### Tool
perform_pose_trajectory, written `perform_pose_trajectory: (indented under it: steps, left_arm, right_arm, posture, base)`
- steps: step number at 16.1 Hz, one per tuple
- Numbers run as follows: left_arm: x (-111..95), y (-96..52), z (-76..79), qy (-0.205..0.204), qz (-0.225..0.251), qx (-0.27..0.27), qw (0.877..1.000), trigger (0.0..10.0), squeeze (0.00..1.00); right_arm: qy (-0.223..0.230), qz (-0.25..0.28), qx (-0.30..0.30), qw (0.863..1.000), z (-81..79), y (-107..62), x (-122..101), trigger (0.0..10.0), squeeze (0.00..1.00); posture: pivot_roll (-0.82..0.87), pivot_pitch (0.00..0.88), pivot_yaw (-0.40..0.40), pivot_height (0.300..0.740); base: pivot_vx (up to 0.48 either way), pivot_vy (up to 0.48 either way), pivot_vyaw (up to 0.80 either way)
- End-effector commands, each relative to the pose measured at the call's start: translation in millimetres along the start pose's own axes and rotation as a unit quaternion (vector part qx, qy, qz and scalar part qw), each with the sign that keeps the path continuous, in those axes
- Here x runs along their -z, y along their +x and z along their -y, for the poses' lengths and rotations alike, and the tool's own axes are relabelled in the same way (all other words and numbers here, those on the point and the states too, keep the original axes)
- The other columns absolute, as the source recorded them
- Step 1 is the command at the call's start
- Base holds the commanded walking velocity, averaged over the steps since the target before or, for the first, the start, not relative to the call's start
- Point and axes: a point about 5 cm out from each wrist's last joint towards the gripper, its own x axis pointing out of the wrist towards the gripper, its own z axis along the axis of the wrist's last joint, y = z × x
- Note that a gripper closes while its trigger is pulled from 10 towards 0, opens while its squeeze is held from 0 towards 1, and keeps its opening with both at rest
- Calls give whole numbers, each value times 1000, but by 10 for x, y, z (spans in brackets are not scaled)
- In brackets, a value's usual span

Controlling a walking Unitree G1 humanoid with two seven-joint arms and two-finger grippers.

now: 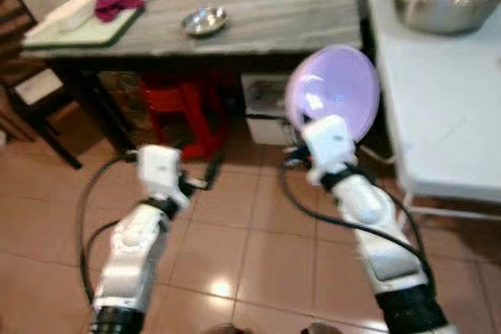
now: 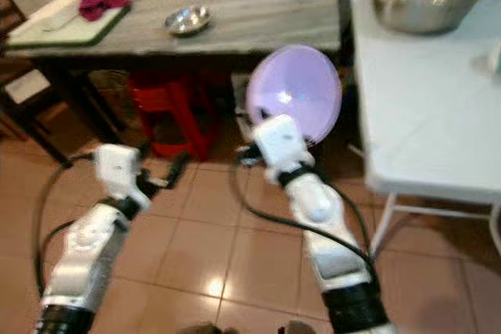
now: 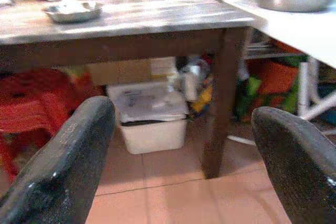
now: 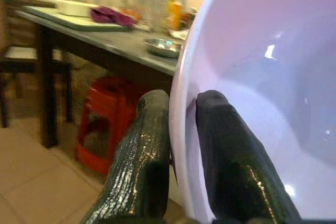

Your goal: Setting the table

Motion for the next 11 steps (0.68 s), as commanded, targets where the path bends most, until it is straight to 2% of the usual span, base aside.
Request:
perform_pose_trajectory:
  steps: [1,5,9,11]
  left_arm:
    - [-29,-19,-86,14,1,-14,1000,10000,0]
    - [-26,2,-74,13,5,-20,1000,10000,0]
    - [-1,-10,-109,12,2,-44,999,10000,0]
    - [11,-15,-117,9,0,-53,999,10000,0]
  right_arm:
    - [3,25,-4,1000,-40,34,-112,10000,0]
    - [4,17,10,1000,-5,-3,-66,10000,0]
    - [38,-23,70,997,117,-185,115,10000,0]
    - [42,-32,89,995,181,-252,156,10000,0]
  posture:
    - [-145,111,113,740]
    - [-145,109,106,740]
    - [-148,112,98,740]
    - [-155,114,100,740]
  base:
    - [0,476,0]
    - [0,475,0]
    - [0,472,0]
    - [0,0,0]
